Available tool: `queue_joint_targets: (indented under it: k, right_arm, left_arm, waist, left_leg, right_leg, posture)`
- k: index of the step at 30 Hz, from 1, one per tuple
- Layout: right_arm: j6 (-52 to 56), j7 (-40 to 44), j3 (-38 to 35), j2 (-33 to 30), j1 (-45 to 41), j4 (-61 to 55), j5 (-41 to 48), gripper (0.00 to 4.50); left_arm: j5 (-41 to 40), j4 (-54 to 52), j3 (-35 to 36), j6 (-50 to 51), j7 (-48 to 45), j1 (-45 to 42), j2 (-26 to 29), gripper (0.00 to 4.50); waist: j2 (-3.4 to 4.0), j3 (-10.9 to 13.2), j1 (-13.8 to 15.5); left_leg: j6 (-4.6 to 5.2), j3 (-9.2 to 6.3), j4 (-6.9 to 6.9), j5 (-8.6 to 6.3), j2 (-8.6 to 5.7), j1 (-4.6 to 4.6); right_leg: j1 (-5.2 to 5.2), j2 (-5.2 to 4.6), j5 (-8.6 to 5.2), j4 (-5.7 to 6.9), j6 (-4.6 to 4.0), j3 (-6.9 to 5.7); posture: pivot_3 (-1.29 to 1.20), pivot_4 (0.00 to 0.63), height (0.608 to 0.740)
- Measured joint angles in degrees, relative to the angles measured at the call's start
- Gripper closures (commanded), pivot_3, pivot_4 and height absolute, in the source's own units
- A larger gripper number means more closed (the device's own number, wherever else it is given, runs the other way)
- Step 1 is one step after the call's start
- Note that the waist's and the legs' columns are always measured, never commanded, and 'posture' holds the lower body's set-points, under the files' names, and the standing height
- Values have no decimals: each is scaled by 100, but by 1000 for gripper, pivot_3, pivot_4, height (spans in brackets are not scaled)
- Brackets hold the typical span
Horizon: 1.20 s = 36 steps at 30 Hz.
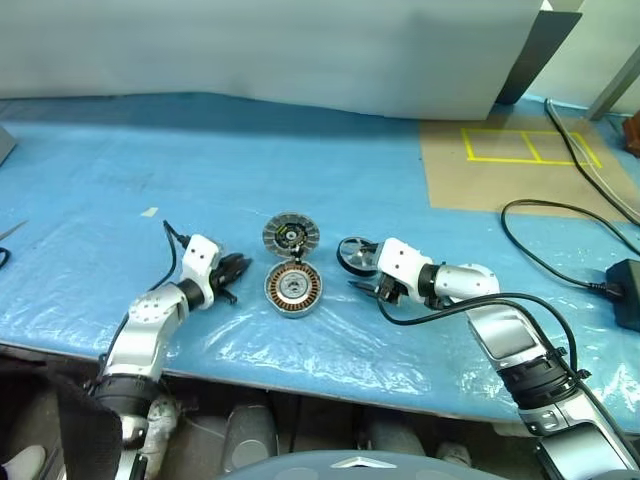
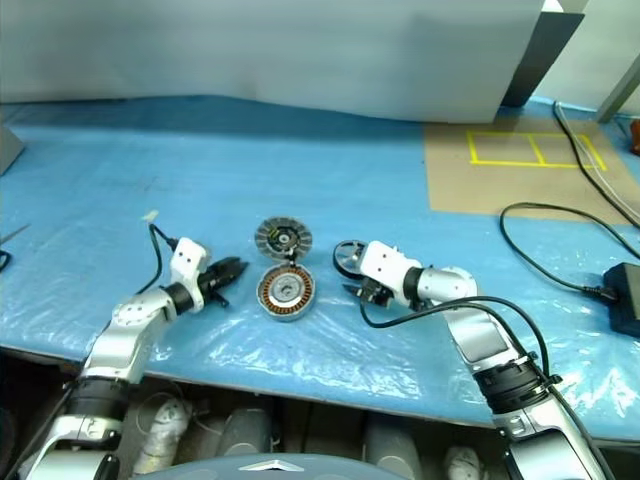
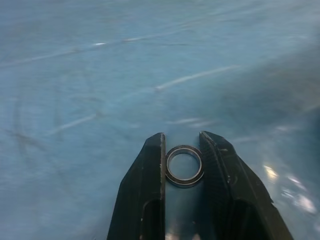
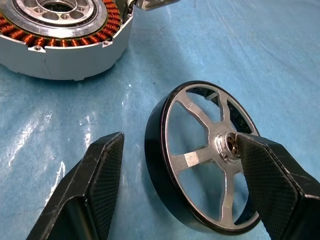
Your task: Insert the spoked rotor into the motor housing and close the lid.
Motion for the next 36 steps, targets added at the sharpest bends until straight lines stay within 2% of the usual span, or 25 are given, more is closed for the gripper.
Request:
queue_joint_targets:
  k: [3,9,16,19,24,31,36]
  right_arm:
    - [-20,7,-32,-45,-2,-22,26,790]
    - [-122,18,-50,-185,-2,50,42,790]
    - [-182,-1,-56,-204,-4,116,54,790]
    - [-181,-28,-50,-198,-1,120,53,790]
    - [-154,-146,-72,-198,182,-44,53,790]
    - [-85,-273,-166,-218,398,-219,53,790]
    - [-25,-374,-190,-218,522,-343,53,790]
  left_arm:
    - [-369,-457,20,49,-325,256,20,3828]
    - [-738,-1552,321,-20,-509,444,356,3828]
    - [-850,-2158,34,47,-716,364,392,3828]
    - [-676,-2077,-319,-84,-709,119,206,3828]
    - [-313,-1580,-725,-326,-830,41,199,3828]
    - [86,-722,-912,-907,-914,39,181,3828]
    - [25,-674,-938,-1048,-1112,38,97,3828]
  waist:
    - [-30,17,19]
    - [-53,30,-10]
    - [-56,32,9]
    - [-56,32,1]
    - [-56,32,-11]
    - [-57,32,15]
    - [-58,31,16]
  left_leg:
    - [-5,-2,9,4,0,-45]
    - [0,1,15,0,1,-30]
    - [-3,1,19,3,1,-25]
    - [-5,1,24,4,0,-23]
    - [-6,4,22,4,-1,-16]
    - [-5,3,29,3,0,-12]
    - [-5,3,29,4,0,-10]
  right_leg:
    - [-37,10,6,11,6,-16]
    - [-30,4,4,11,-1,-5]
    - [-21,5,5,14,-1,-5]
    - [-18,6,8,15,3,-4]
    - [-17,13,20,19,22,-4]
    - [-6,8,18,19,19,-2]
    - [-1,5,15,19,13,0]
  posture:
    - [0,150,740]
    - [0,150,740]
    - [0,150,740]
    - [0,150,740]
    - [0,150,740]
    - [0,150,740]
    - [0,150,740]
